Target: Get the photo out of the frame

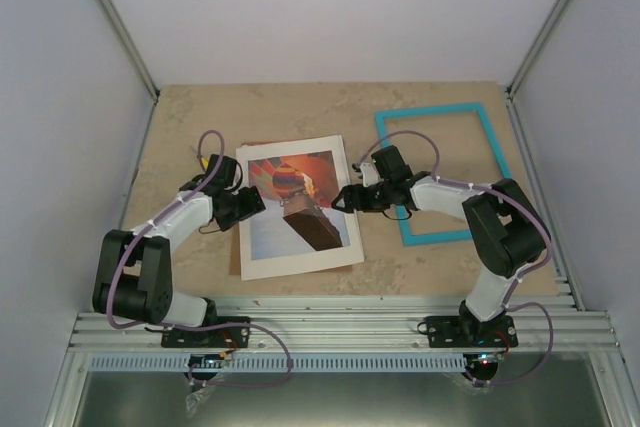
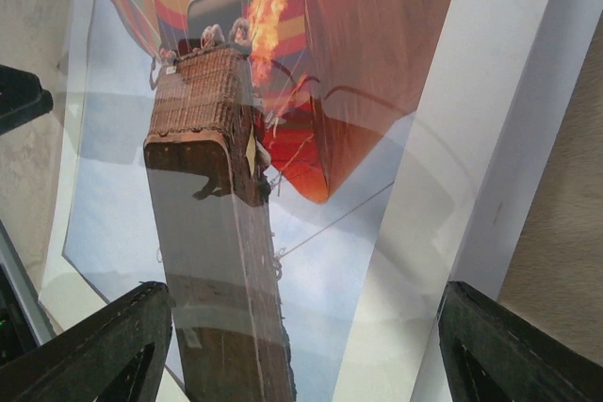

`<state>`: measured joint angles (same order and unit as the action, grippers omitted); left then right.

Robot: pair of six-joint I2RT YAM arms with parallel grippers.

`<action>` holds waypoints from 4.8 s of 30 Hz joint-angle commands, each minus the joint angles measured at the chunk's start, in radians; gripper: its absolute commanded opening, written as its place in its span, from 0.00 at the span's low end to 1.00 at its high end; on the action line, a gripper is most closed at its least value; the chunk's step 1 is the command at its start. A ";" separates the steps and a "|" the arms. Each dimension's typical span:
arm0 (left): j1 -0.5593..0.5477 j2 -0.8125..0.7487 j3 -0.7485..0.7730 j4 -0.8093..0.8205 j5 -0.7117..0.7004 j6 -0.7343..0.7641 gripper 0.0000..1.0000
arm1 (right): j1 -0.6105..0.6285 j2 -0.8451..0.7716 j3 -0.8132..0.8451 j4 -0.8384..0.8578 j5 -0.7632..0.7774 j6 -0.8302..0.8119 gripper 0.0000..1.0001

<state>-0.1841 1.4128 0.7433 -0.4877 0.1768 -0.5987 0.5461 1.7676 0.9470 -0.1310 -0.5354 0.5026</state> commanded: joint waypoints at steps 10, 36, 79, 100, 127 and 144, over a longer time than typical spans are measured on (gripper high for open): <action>0.031 0.001 -0.010 0.033 0.047 -0.016 0.86 | 0.042 0.024 0.046 0.127 -0.114 0.083 0.73; 0.031 0.035 -0.072 0.116 0.148 -0.053 0.87 | 0.042 0.180 0.041 0.261 -0.172 0.222 0.61; -0.346 0.111 0.163 0.034 -0.098 -0.108 0.89 | -0.064 0.100 0.046 0.110 -0.095 0.079 0.50; -0.345 0.183 0.132 0.078 -0.046 -0.101 0.90 | -0.043 0.213 0.087 0.217 -0.231 0.160 0.43; -0.345 0.177 0.098 0.101 -0.010 -0.114 0.90 | -0.044 0.217 0.084 0.295 -0.257 0.198 0.23; -0.348 0.110 0.094 0.090 -0.033 -0.132 0.91 | -0.073 0.220 0.078 0.258 -0.228 0.161 0.01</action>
<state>-0.5285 1.5738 0.8425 -0.3801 0.1589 -0.7155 0.4950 2.0068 1.0271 0.1493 -0.7704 0.6960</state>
